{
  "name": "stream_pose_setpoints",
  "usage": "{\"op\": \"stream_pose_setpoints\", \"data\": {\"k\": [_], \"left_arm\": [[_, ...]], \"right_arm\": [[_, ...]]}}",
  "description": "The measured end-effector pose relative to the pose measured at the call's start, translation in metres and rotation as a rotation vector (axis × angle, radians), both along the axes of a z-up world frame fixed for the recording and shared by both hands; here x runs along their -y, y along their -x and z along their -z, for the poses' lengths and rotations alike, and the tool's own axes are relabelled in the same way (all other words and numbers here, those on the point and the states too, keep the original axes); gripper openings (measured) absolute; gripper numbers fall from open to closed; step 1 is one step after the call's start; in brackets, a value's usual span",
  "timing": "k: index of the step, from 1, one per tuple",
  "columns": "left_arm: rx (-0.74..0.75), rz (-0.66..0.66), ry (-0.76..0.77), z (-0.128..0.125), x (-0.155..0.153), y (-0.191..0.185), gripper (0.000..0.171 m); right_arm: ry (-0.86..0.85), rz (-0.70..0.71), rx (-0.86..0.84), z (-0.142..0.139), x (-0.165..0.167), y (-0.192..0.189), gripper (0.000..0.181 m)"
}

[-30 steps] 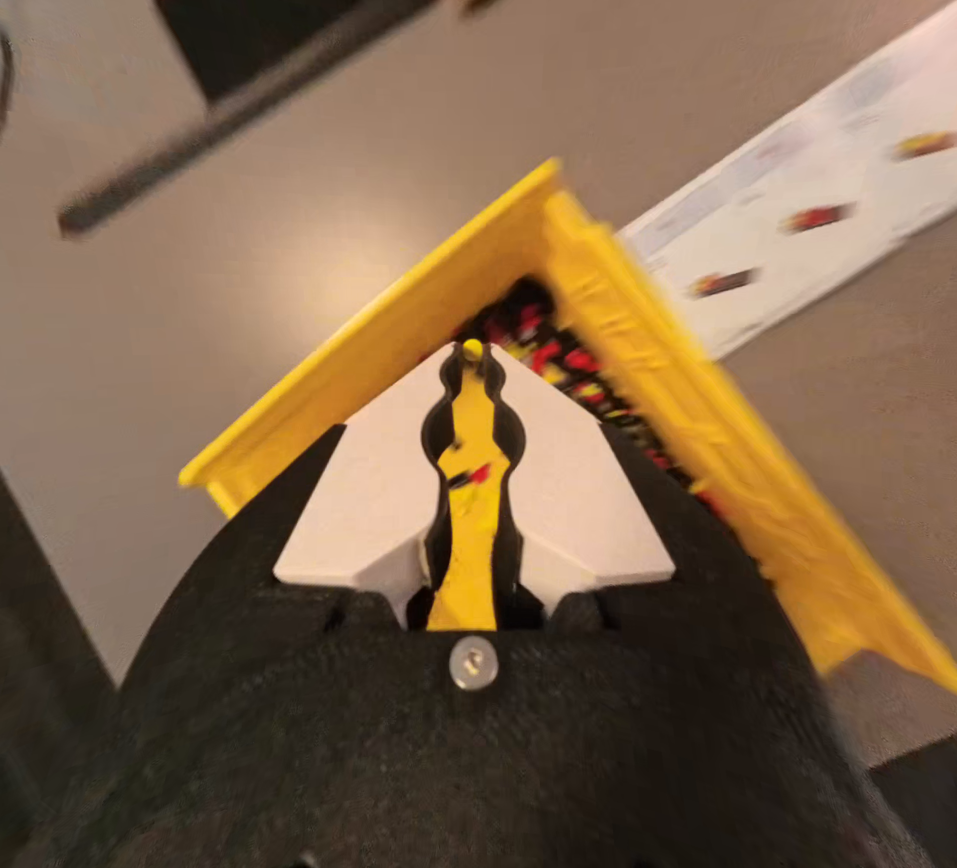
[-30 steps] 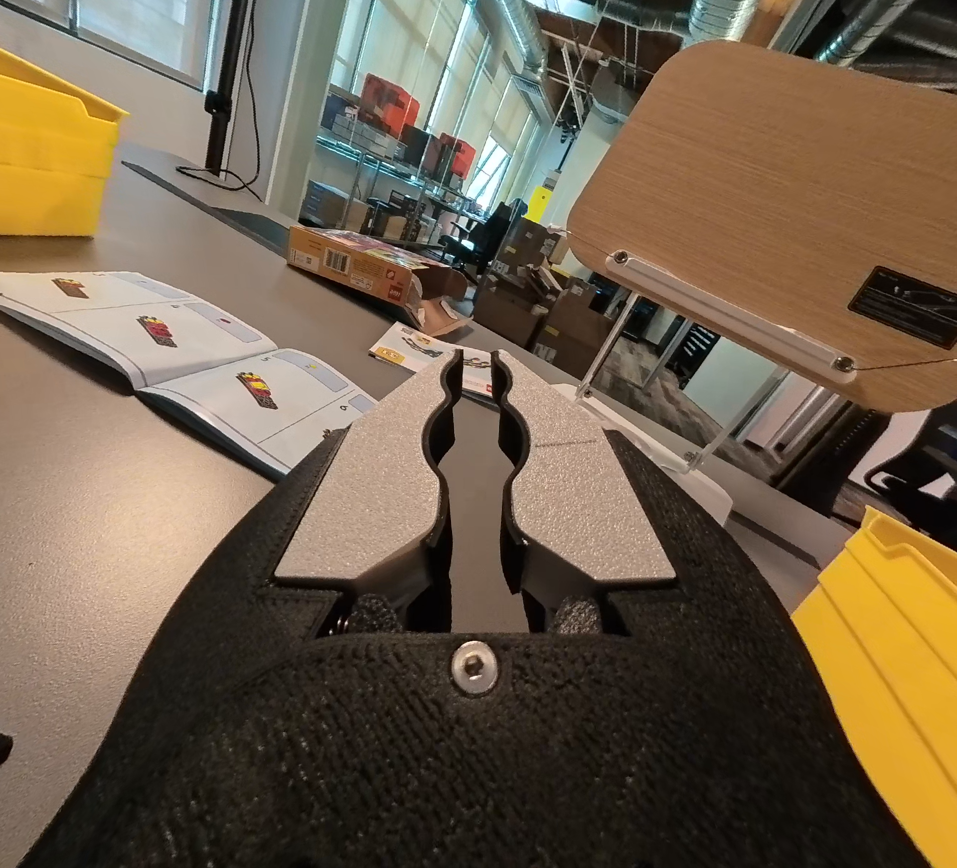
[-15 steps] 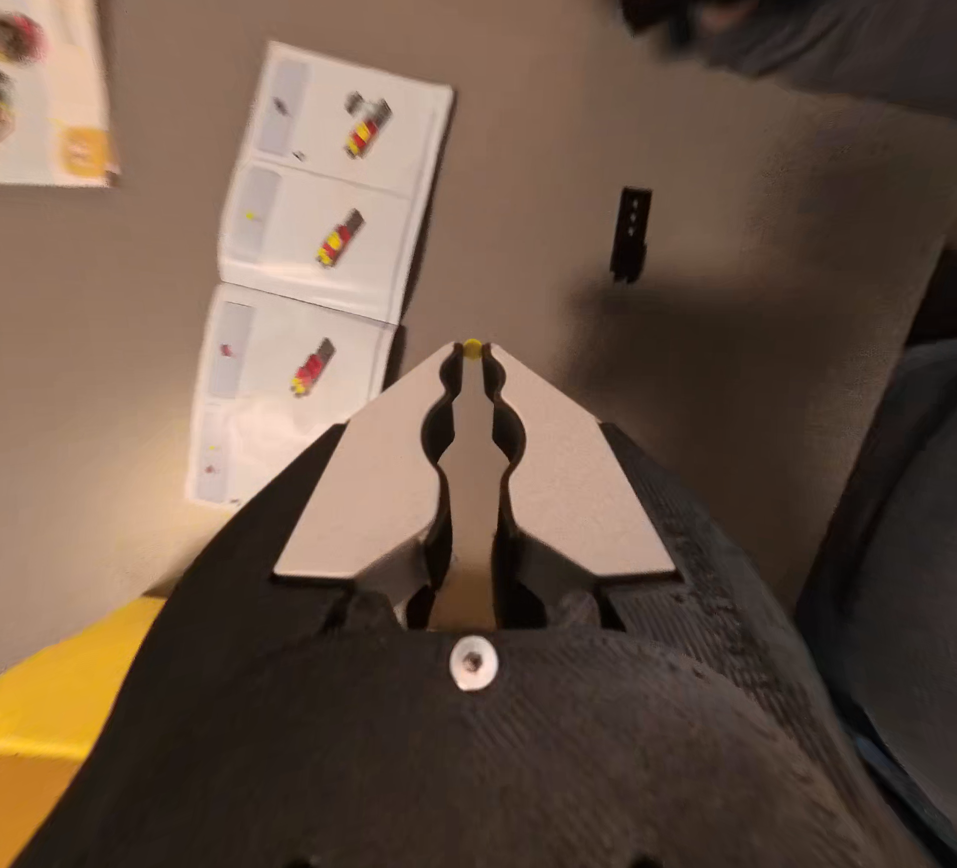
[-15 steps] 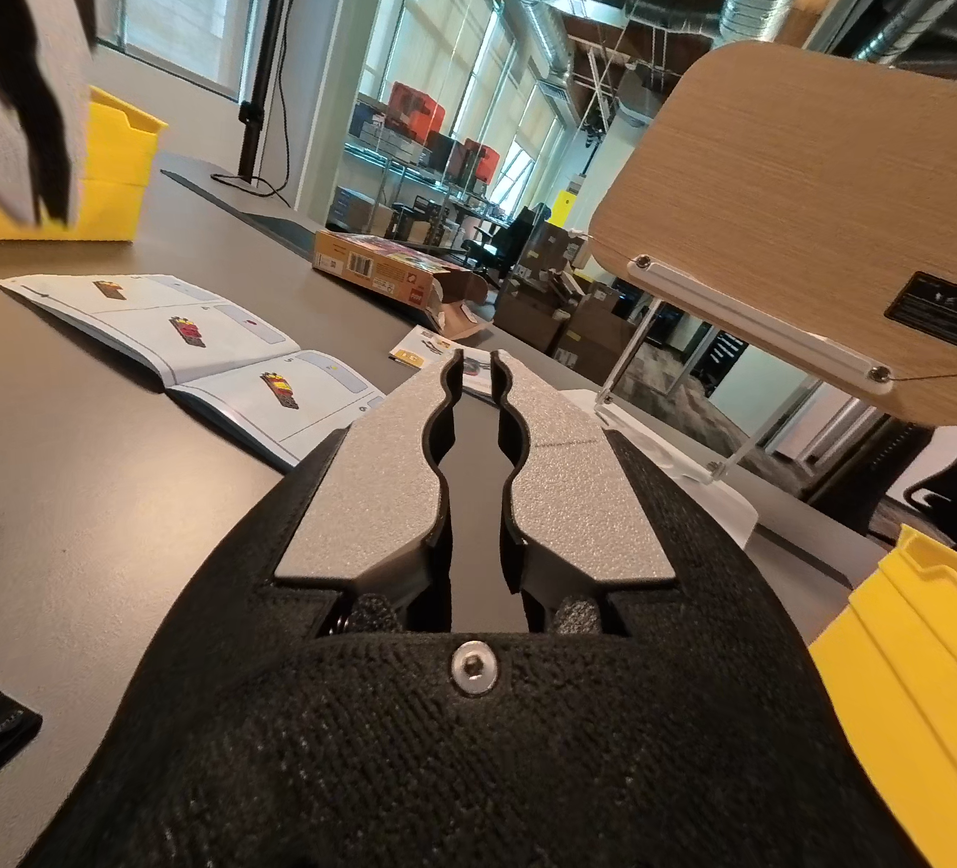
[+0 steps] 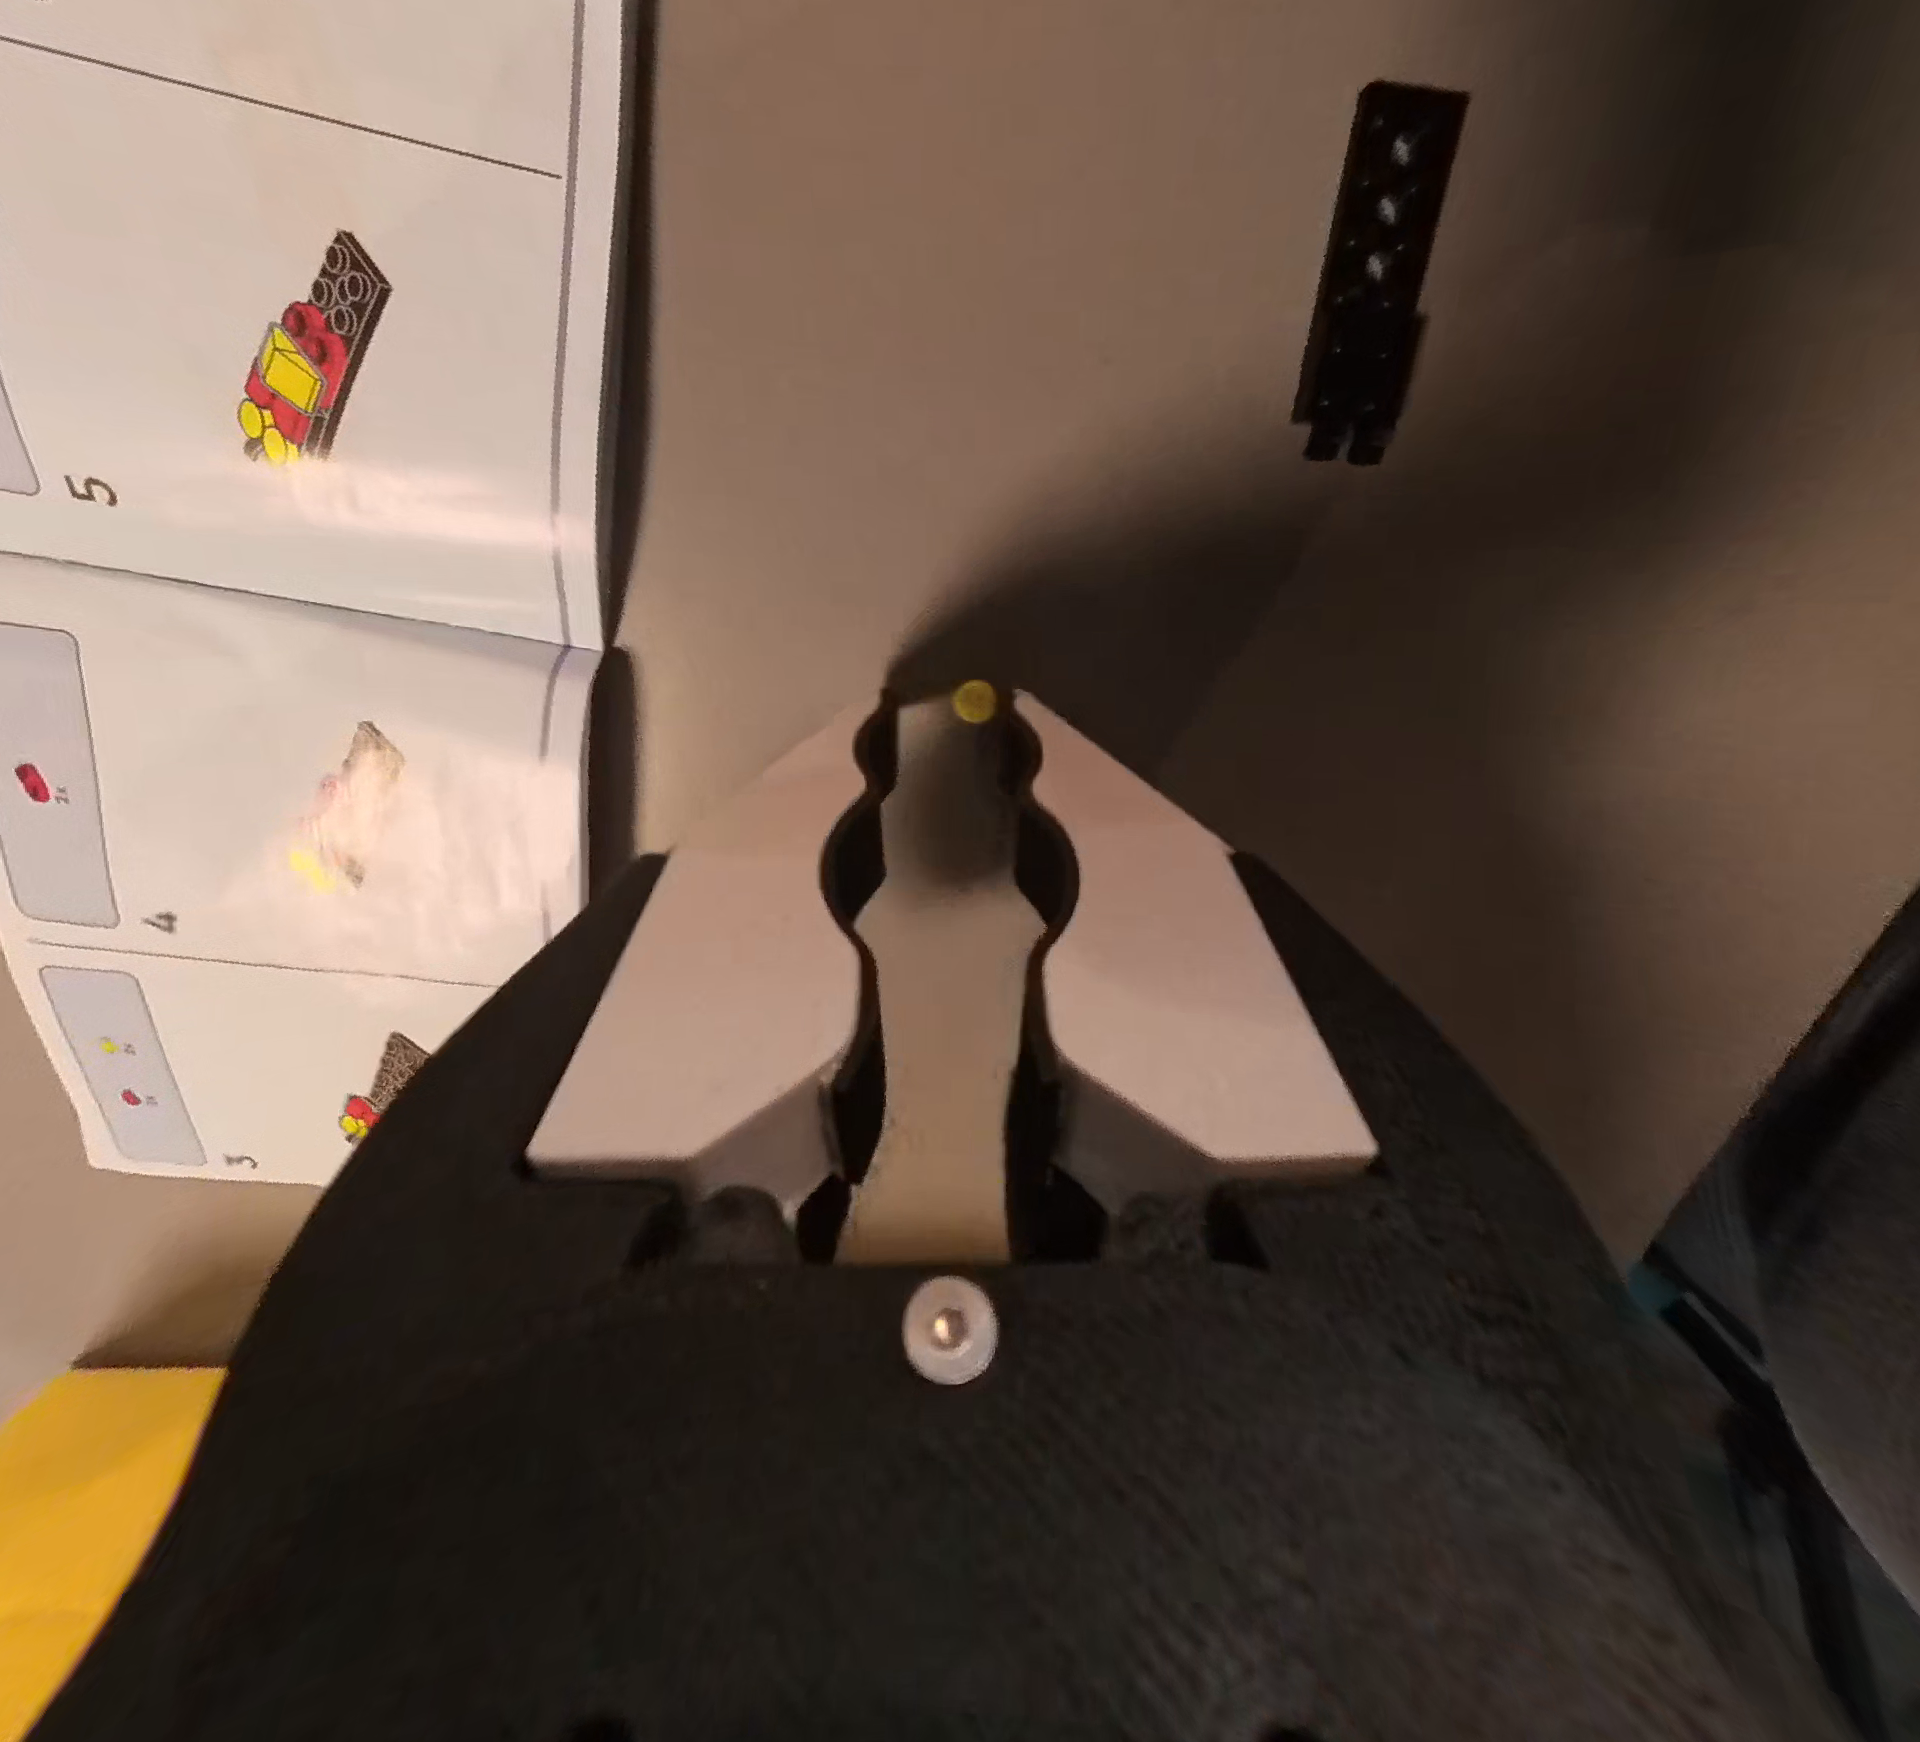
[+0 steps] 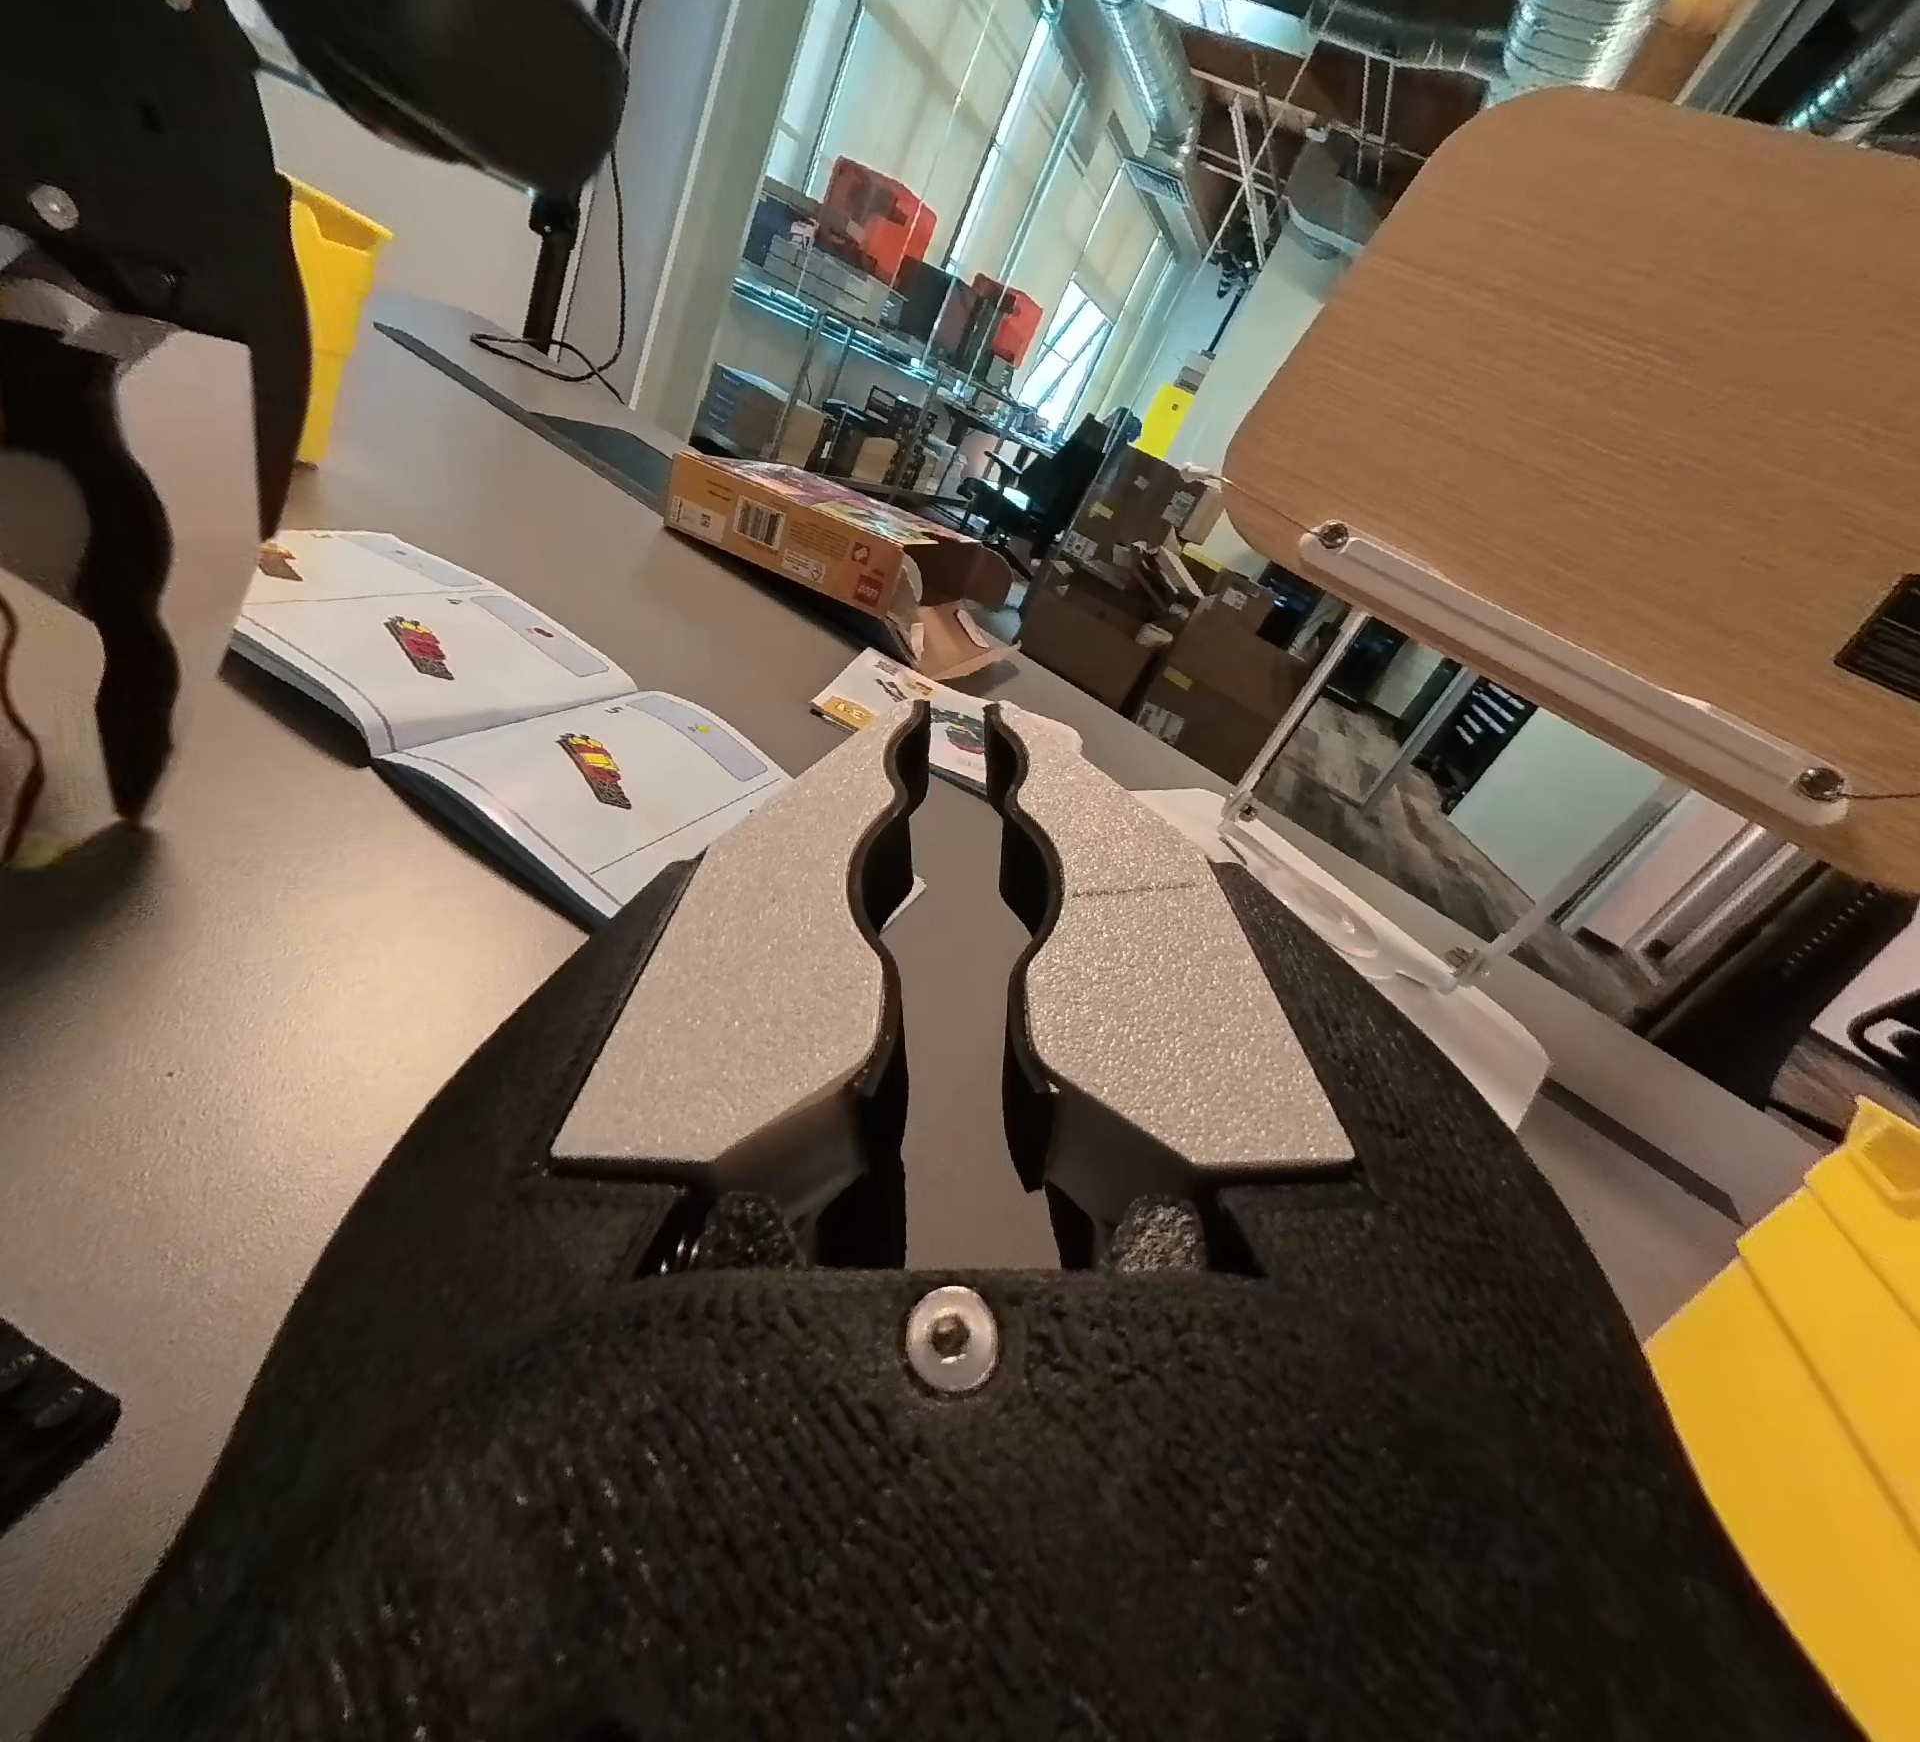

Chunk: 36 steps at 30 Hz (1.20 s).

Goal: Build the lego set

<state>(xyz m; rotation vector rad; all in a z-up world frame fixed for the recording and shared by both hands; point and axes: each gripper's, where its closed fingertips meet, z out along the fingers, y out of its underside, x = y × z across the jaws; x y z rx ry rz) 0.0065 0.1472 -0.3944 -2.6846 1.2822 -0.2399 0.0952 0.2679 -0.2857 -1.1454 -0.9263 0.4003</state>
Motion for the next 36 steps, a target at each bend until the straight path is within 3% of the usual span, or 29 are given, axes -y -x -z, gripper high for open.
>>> {"op": "stream_pose_setpoints", "data": {"k": [2, 8, 12, 16, 19, 23, 28, 36], "left_arm": [[0.011, -0.021, 0.009, 0.000, -0.001, 0.000, 0.028], [0.049, -0.049, -0.002, -0.012, -0.005, 0.004, 0.030], [0.100, -0.099, -0.095, -0.057, -0.007, 0.028, 0.031], [0.133, -0.235, -0.209, -0.110, 0.005, 0.083, 0.029], [0.107, -0.356, -0.230, -0.128, 0.029, 0.130, 0.024], [0.051, -0.475, -0.162, -0.119, 0.070, 0.179, 0.020], [-0.007, -0.578, -0.057, -0.083, 0.108, 0.215, 0.018], [-0.078, -0.623, 0.132, -0.041, 0.157, 0.234, 0.015]], "right_arm": [[-0.002, -0.001, 0.003, 0.000, 0.000, 0.000, 0.008], [-0.004, -0.006, 0.001, 0.000, 0.001, 0.000, 0.008], [0.000, -0.006, -0.010, -0.001, 0.002, -0.003, 0.008], [0.000, -0.001, -0.008, -0.001, 0.001, -0.002, 0.008], [-0.012, 0.002, 0.007, 0.000, 0.001, 0.000, 0.008], [-0.021, 0.006, 0.021, 0.002, 0.002, 0.002, 0.008], [-0.023, 0.009, 0.025, 0.002, 0.001, 0.002, 0.008], [-0.028, 0.010, 0.035, 0.003, 0.001, 0.003, 0.008]]}}
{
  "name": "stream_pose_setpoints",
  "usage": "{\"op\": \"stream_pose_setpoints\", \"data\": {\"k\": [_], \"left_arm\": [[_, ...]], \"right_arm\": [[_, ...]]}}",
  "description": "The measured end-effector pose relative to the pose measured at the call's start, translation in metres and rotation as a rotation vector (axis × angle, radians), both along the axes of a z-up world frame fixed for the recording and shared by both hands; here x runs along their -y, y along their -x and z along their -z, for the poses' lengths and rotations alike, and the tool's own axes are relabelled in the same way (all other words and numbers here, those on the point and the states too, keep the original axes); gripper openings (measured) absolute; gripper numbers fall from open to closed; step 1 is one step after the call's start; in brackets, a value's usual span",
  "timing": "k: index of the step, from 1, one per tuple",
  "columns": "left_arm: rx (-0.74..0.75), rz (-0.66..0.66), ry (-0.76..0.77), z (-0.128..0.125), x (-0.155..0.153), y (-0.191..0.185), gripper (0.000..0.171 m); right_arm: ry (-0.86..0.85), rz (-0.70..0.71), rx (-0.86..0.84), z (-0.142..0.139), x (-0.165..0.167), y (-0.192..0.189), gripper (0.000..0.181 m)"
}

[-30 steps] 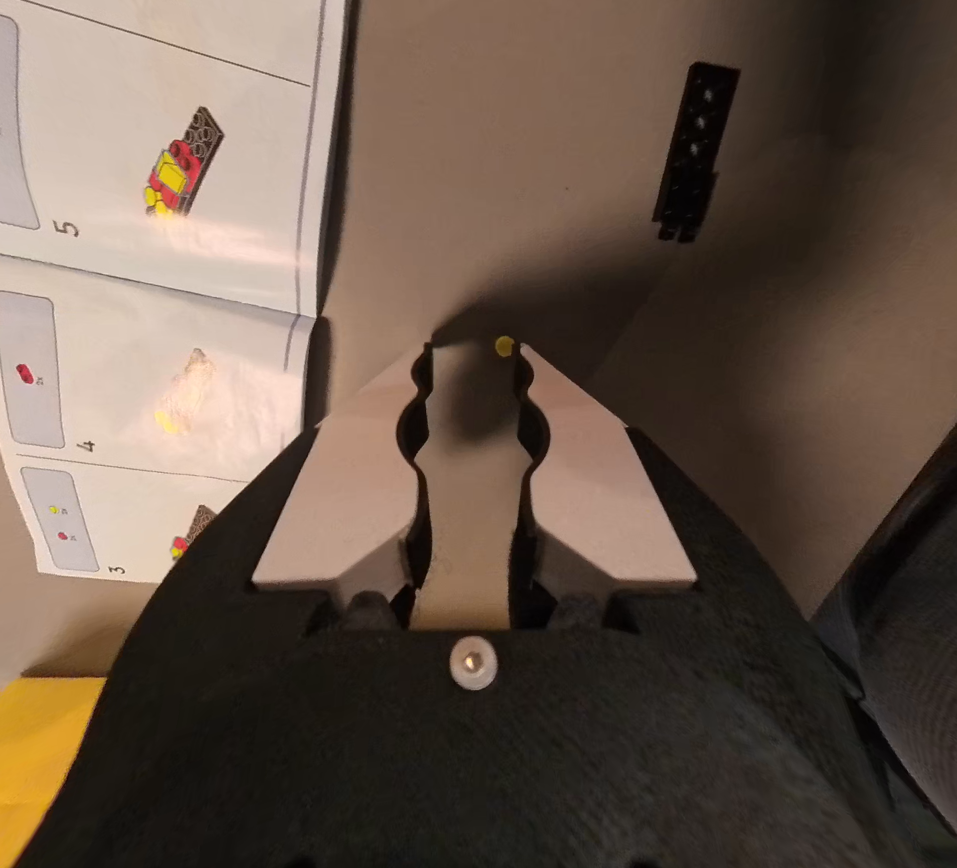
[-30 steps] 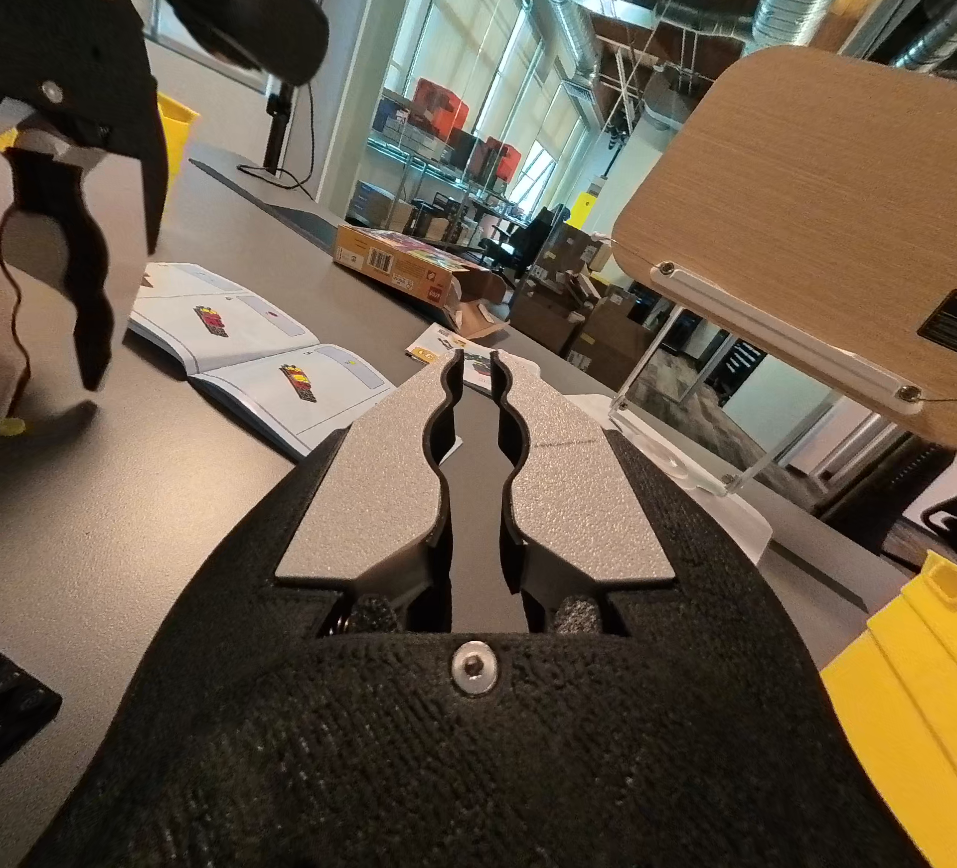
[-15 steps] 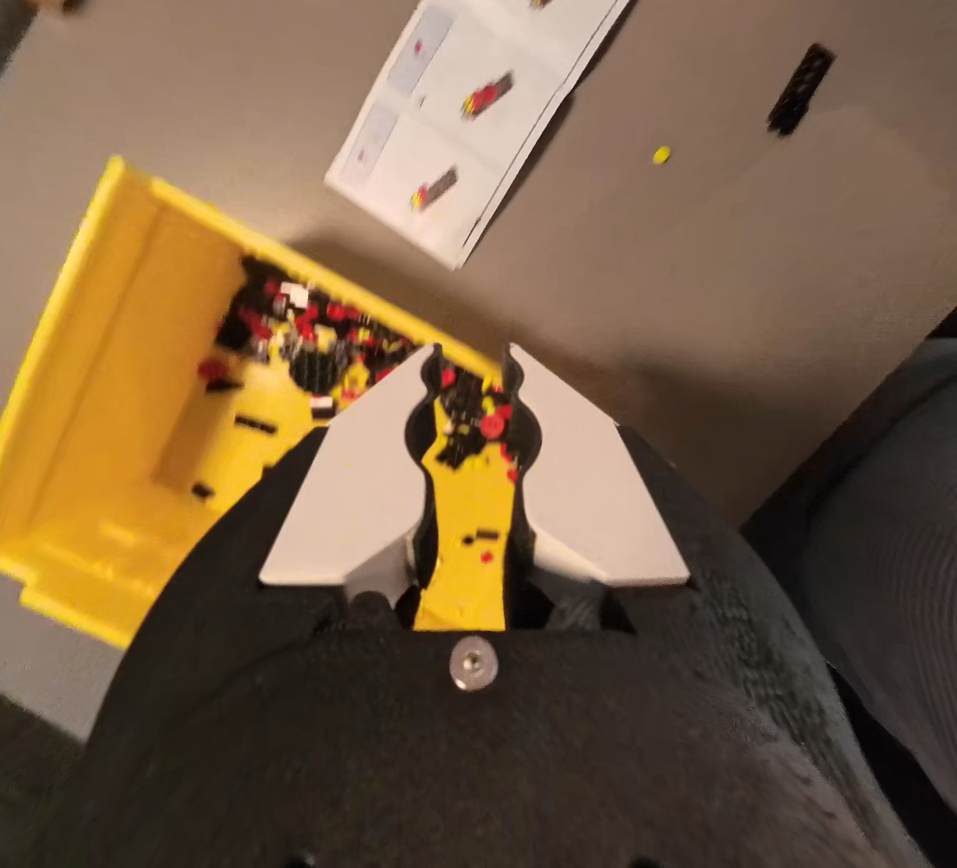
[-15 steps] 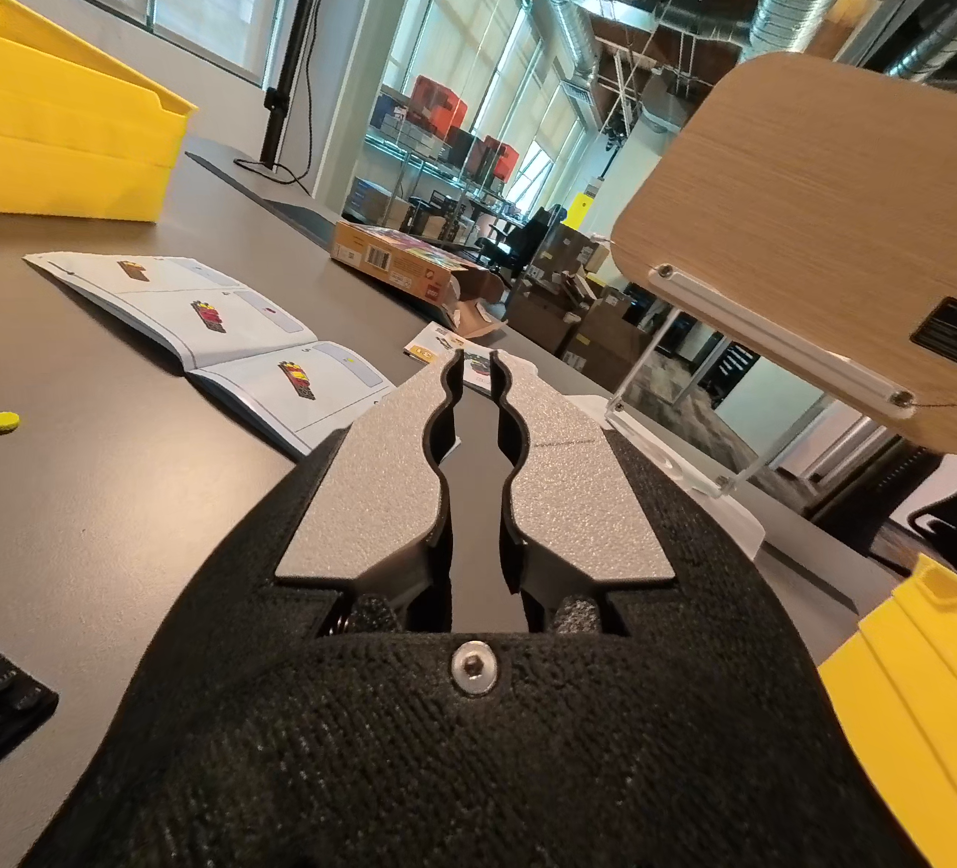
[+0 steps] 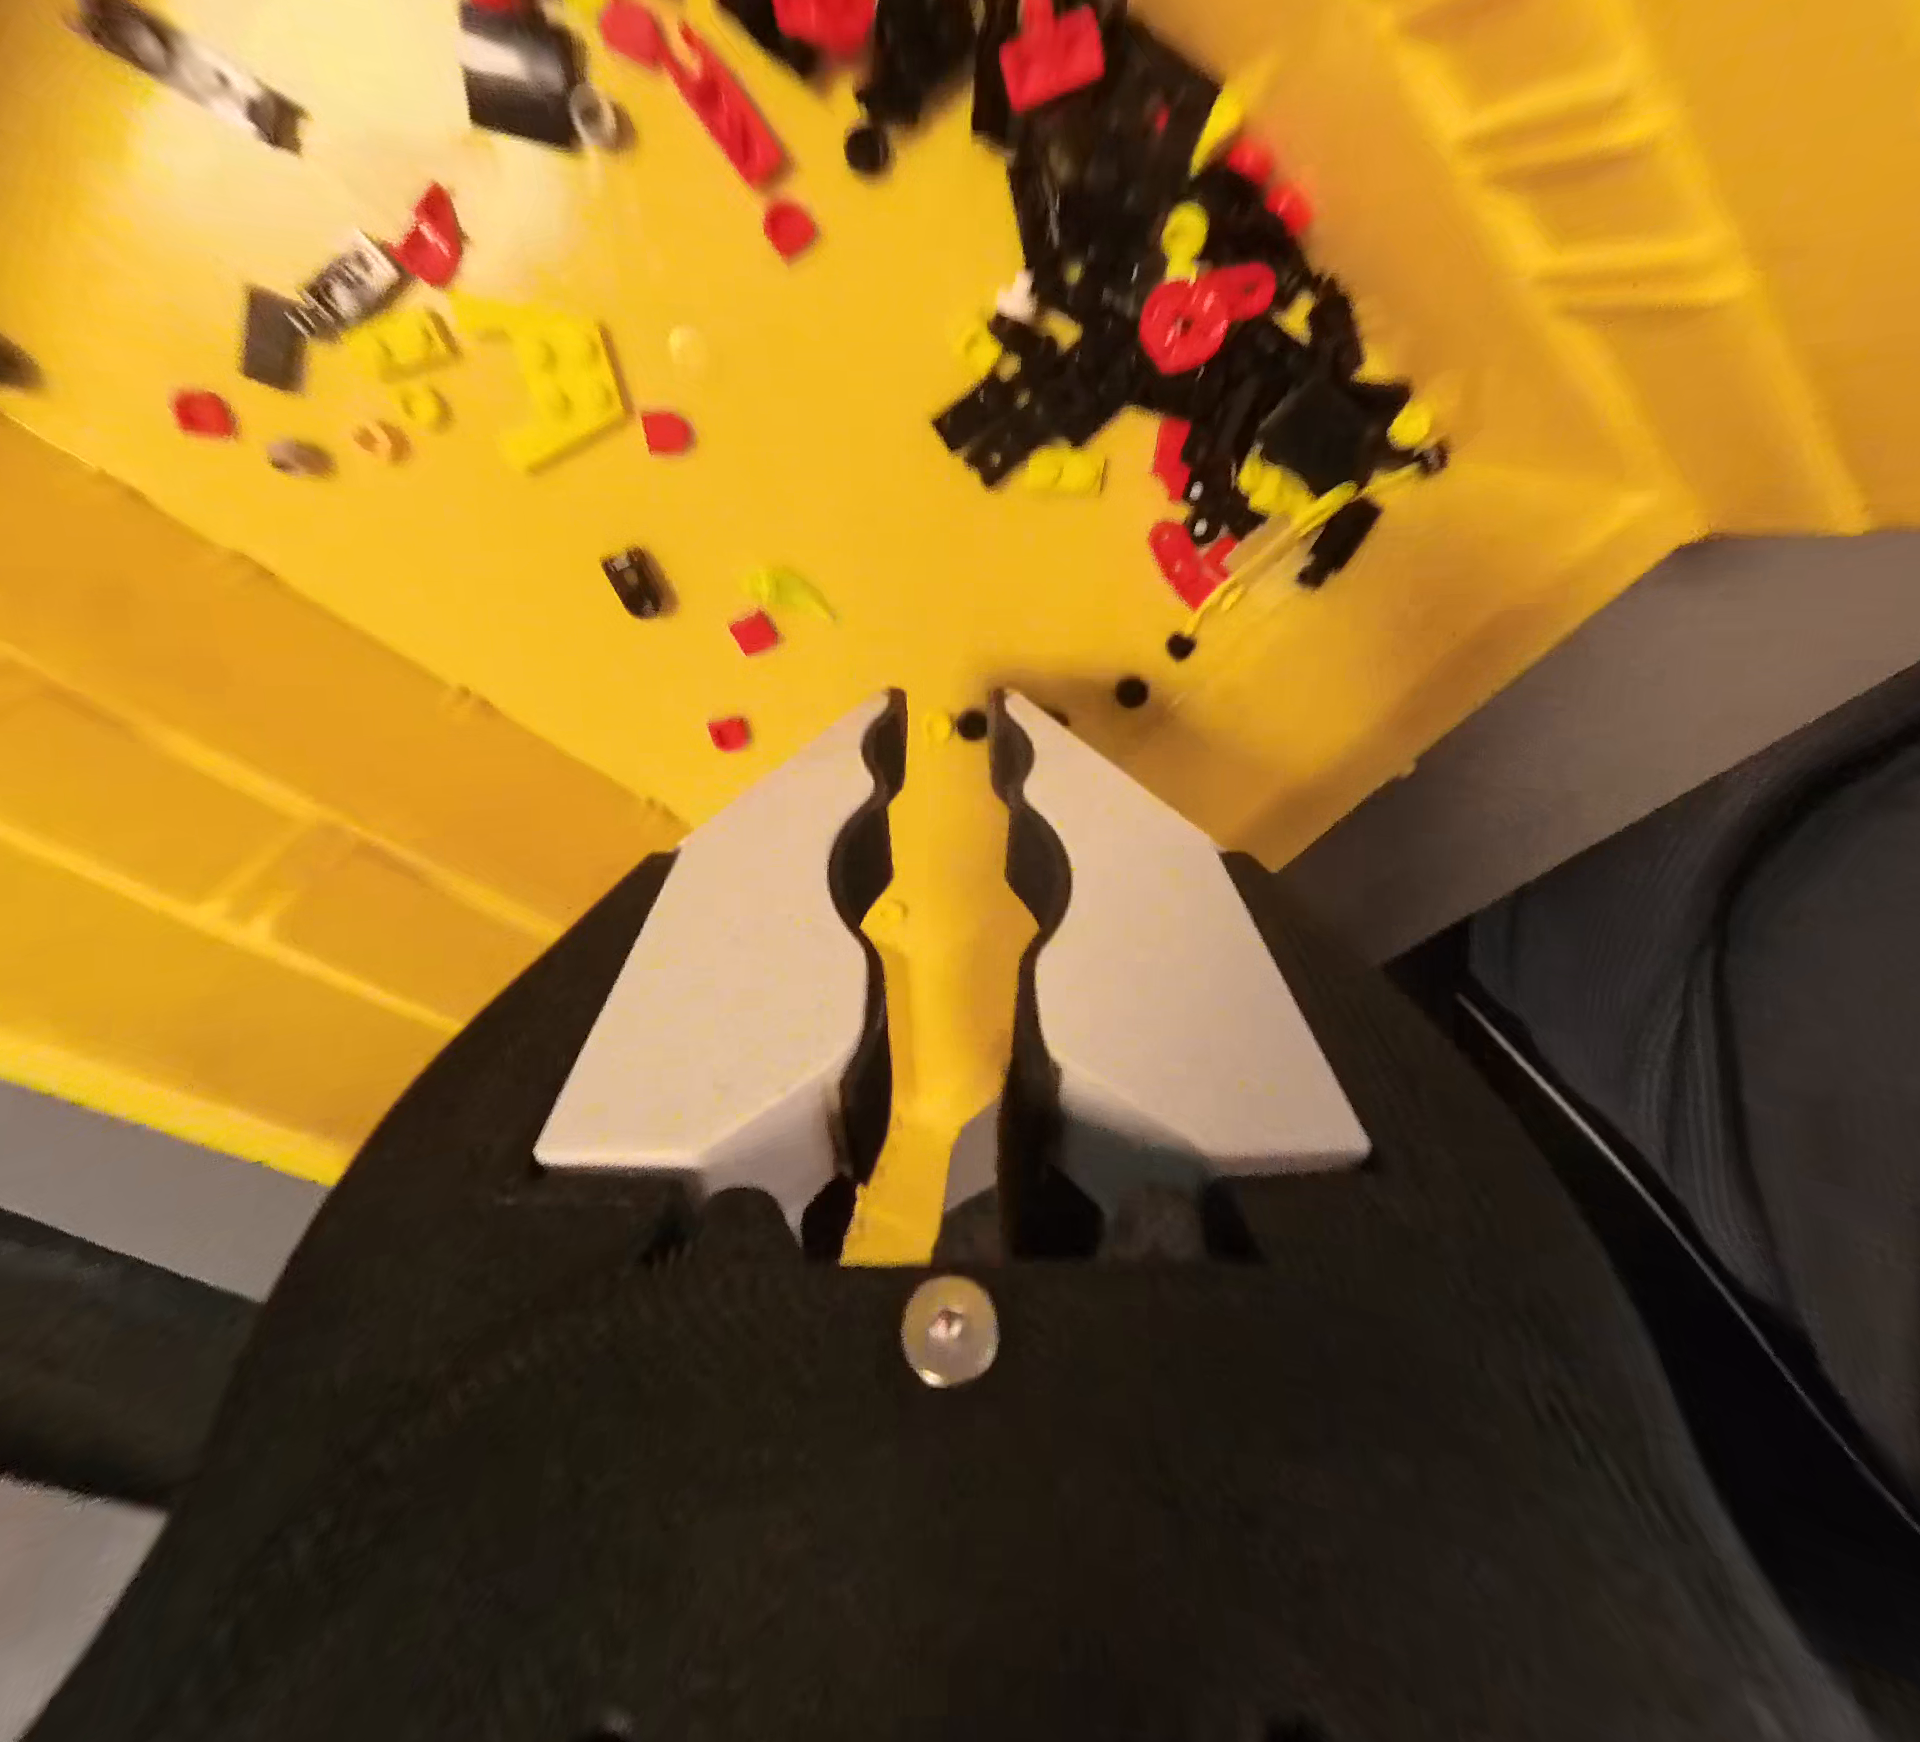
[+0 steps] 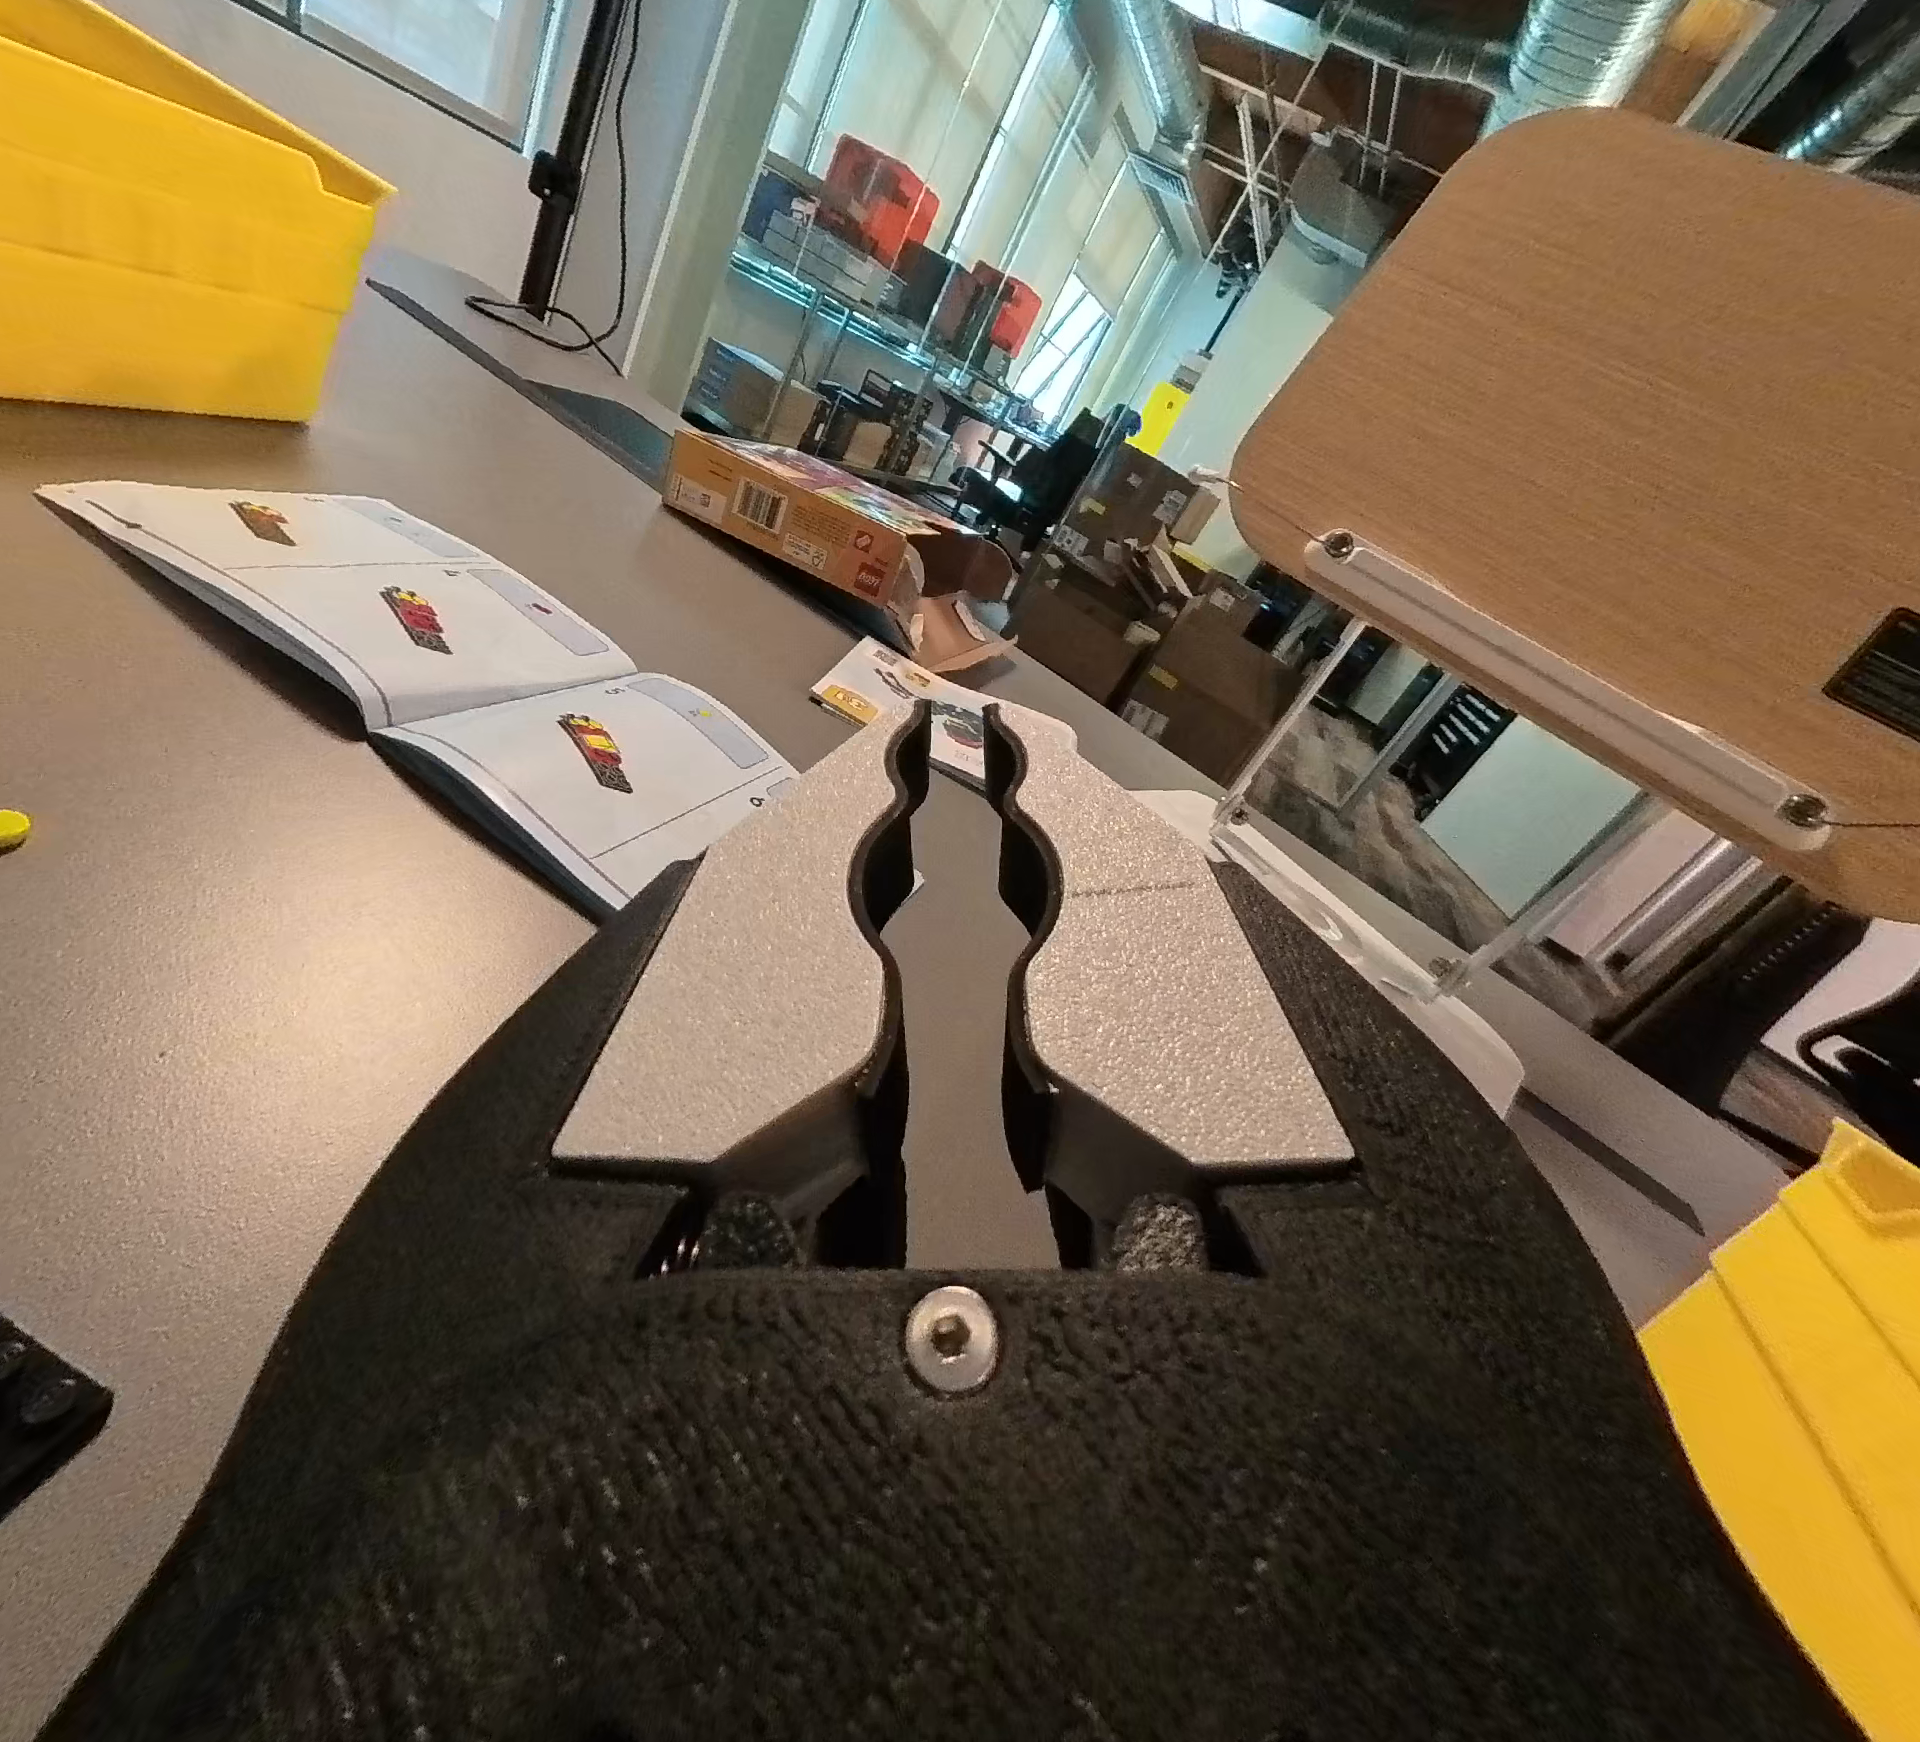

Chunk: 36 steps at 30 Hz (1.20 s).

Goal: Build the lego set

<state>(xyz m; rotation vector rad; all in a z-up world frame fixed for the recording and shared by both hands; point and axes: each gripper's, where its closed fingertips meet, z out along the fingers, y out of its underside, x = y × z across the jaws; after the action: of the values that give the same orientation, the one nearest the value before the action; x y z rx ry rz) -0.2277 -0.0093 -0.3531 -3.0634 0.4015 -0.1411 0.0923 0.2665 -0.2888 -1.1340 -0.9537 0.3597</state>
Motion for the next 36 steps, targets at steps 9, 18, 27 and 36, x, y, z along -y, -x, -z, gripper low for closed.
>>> {"op": "stream_pose_setpoints", "data": {"k": [9, 18, 27, 36], "left_arm": [[-0.011, -0.014, 0.101, 0.026, 0.020, 0.003, 0.014], [-0.037, -0.032, 0.101, 0.035, 0.020, 0.006, 0.010], [-0.046, -0.058, 0.095, 0.036, 0.020, 0.012, 0.007], [-0.041, -0.075, 0.095, 0.036, 0.023, 0.011, 0.008]], "right_arm": [[0.000, -0.001, 0.000, 0.000, 0.000, 0.000, 0.008], [-0.001, -0.001, 0.000, 0.000, 0.000, 0.000, 0.008], [-0.001, -0.001, 0.001, 0.000, 0.000, 0.000, 0.008], [-0.002, -0.002, 0.002, 0.001, 0.001, 0.001, 0.008]]}}
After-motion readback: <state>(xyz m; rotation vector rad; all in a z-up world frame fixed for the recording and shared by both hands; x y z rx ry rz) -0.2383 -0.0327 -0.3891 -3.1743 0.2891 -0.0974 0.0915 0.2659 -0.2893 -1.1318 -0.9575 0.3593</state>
